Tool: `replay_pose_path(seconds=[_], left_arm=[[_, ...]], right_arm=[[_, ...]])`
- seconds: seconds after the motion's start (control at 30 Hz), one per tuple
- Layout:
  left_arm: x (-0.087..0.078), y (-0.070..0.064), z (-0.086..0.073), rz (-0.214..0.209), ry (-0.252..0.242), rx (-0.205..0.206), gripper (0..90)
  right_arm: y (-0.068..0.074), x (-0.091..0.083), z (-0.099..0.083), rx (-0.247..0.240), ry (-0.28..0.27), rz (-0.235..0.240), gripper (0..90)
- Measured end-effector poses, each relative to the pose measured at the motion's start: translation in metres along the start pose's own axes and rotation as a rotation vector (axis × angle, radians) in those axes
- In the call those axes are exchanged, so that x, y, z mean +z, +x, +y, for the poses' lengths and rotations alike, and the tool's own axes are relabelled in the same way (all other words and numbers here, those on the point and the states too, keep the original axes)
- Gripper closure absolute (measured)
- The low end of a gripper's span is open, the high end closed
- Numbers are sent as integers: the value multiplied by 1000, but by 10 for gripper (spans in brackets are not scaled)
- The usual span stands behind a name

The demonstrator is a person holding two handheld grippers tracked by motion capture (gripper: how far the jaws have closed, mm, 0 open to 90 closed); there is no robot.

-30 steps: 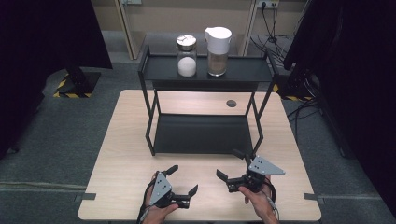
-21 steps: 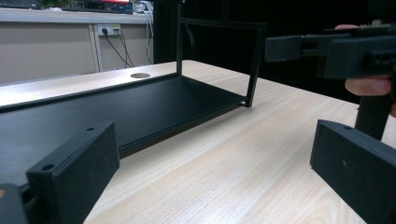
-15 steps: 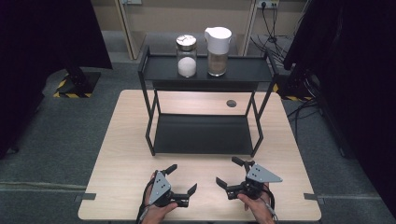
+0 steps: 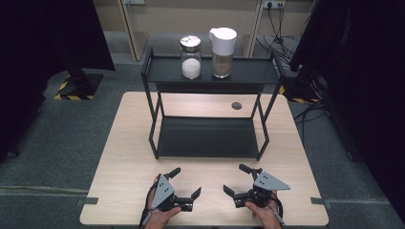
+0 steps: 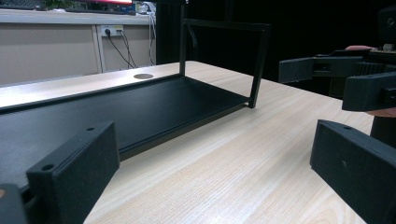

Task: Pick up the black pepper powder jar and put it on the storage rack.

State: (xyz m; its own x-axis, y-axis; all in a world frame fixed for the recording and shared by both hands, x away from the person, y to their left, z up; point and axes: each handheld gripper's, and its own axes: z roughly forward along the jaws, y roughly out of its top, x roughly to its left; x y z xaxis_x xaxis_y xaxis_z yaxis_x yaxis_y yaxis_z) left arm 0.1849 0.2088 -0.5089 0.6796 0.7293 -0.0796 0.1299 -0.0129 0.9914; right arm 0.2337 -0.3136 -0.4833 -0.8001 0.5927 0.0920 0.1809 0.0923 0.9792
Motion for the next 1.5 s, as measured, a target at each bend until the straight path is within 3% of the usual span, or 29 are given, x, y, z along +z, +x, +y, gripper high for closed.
replay_pose_path(seconds=[1.5], left_arm=[[0,0,-1,6,1,-3,0]], right_arm=[[-2,-4,-3,16,-2,-9,8]])
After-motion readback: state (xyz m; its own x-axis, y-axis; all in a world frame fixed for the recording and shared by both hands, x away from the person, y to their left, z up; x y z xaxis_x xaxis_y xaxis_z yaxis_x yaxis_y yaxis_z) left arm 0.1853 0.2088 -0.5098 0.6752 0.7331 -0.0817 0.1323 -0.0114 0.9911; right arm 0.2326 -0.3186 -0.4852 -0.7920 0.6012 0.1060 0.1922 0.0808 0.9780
